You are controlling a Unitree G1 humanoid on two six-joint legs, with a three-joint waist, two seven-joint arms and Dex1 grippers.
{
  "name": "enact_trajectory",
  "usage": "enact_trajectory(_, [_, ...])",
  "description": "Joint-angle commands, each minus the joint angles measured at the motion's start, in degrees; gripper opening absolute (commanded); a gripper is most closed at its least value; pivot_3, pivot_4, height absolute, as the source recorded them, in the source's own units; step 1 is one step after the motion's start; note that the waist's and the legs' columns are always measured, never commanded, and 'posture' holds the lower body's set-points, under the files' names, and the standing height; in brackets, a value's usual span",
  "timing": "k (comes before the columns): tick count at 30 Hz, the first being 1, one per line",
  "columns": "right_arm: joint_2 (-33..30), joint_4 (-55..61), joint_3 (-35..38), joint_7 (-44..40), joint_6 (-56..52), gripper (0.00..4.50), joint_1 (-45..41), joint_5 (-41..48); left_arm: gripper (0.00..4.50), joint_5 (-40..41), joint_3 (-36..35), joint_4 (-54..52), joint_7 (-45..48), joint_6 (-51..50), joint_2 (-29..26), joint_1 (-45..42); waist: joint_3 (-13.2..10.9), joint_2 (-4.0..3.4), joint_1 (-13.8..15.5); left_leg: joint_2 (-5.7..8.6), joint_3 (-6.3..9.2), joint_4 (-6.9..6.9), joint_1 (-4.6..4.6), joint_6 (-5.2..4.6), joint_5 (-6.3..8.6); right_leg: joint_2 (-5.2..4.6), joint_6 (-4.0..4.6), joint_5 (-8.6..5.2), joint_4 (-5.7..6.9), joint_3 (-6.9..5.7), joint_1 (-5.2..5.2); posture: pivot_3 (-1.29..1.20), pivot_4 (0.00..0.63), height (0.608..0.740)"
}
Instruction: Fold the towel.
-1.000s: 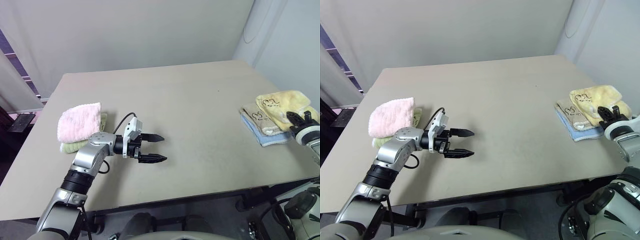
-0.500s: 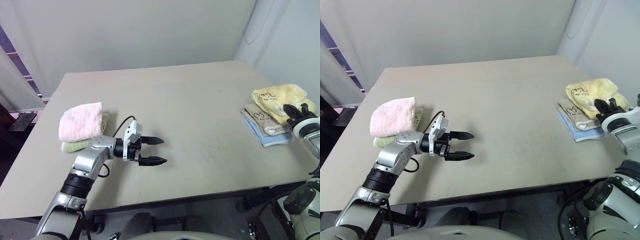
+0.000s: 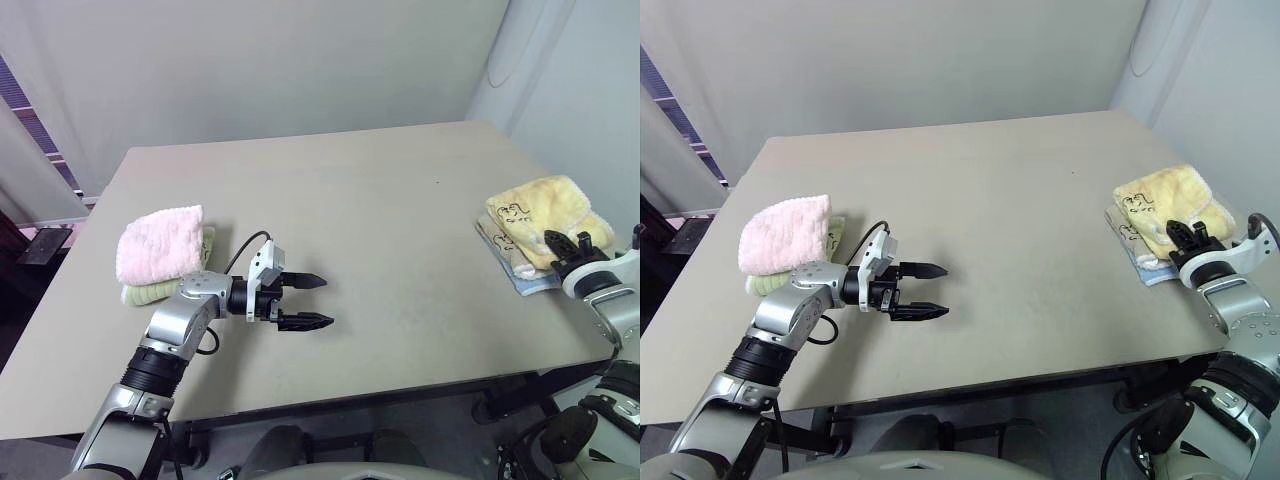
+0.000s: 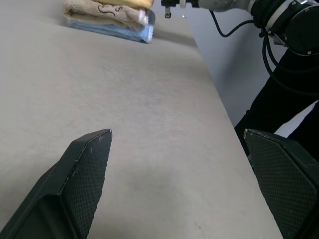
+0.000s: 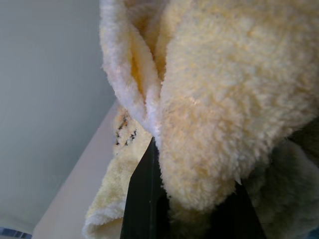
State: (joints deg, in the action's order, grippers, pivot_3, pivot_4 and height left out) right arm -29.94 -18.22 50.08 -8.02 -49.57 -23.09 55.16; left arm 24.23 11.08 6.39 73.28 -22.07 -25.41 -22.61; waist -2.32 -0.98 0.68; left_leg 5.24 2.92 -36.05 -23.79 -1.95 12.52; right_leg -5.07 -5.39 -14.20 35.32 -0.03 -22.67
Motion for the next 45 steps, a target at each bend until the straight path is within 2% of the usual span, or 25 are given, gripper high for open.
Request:
enact_trajectory(1, [-0.4, 4.2, 1.9, 1.5, -0.8, 0.01, -1.2, 4.3, 4.50, -0.5, 0.5, -0.6, 0.3, 1.0, 0.0, -0.7, 0.0, 0.00, 0.0, 0.00, 0.00, 0.01, 0.00, 0.00, 0.00, 0.00, 0.00, 0.00, 0.00, 0.00, 0.00, 0.00, 0.000, 0.740])
enact_trajectory(8, [1.8, 7.5, 0.7, 3.9, -1.5, 0.01, 0.1, 7.3, 4.50, -0.2, 0.7, -0.9, 0.1, 0.5, 0.0, -0.4, 0.0, 0.00, 0.0, -0.01, 0.00, 0.01, 0.00, 0.00, 0.00, 0.00, 0.00, 0.00, 0.00, 0.00, 0.00, 0.00, 0.000, 0.740])
enact_trajectory(16, [0.0, -2.0, 1.1, 3.9, 2.1, 0.01, -0.4, 4.9, 4.50, -0.3, 1.4, -1.5, 0.5, -1.1, -1.0, -0.6, 0.0, -0.03, 0.0, 0.00, -0.01, 0.01, 0.00, 0.00, 0.00, 0.00, 0.00, 0.00, -0.01, 0.00, 0.00, 0.00, 0.000, 0.740])
enact_trajectory(26, [0.0, 0.0, -1.9, 2.4, 5.0, 0.01, 2.2, 1.8, 4.50, 0.2, 0.6, -1.4, 0.8, -0.6, -1.1, -0.1, 0.0, -0.07, 0.0, -0.01, -0.01, 0.00, 0.00, 0.00, 0.00, -0.01, 0.00, -0.01, -0.01, 0.01, 0.01, 0.00, 0.000, 0.740])
enact_trajectory(27, [0.1, 0.1, -1.9, 2.3, 4.9, 0.74, 2.3, 2.0, 4.50, 0.2, 0.6, -1.3, 0.9, -0.6, -1.1, -0.2, 0.0, -0.07, 0.0, -0.01, -0.01, 0.00, 0.00, 0.00, 0.00, -0.01, 0.00, 0.00, -0.01, 0.00, 0.02, 0.00, 0.000, 0.740])
enact_trajectory(29, [0.1, 0.1, -1.9, 2.6, 5.2, 1.26, 2.2, 2.0, 4.50, 0.2, 0.5, -1.1, 1.0, -0.5, -1.1, -0.3, 0.0, -0.07, 0.0, -0.01, 0.00, -0.01, 0.00, 0.00, 0.00, -0.01, 0.01, 0.00, -0.01, 0.01, 0.02, 0.00, 0.000, 0.740])
enact_trajectory(31, [-0.1, -0.4, -1.8, 2.9, 5.6, 2.11, 2.1, 1.7, 4.50, -0.2, 0.2, -0.9, 0.4, 0.5, -0.8, -0.4, 0.0, -0.07, 0.0, -0.01, 0.00, 0.00, 0.00, 0.00, 0.00, -0.01, 0.00, 0.00, -0.01, 0.00, 0.02, 0.00, 0.000, 0.740])
enact_trajectory(38, [-1.1, 2.4, 0.6, 3.1, 2.6, 4.48, 4.6, 5.2, 4.50, 0.2, -0.1, -0.7, 0.8, 0.3, -1.1, -0.6, 0.0, -0.06, 0.1, -0.01, 0.00, 0.01, 0.00, 0.00, 0.00, -0.01, 0.00, -0.01, -0.03, 0.01, 0.02, 0.00, 0.000, 0.740])
enact_trajectory(45, [-1.5, 7.9, 9.0, 3.5, -4.0, 4.48, 13.6, 17.6, 4.50, 0.1, -0.1, 0.6, 1.4, 0.4, -0.9, -1.5, 0.0, -0.07, 0.1, -0.01, 0.02, 0.05, -0.03, -0.01, 0.01, -0.03, -0.02, -0.02, -0.11, -0.01, 0.04, 0.00, 0.000, 0.740])
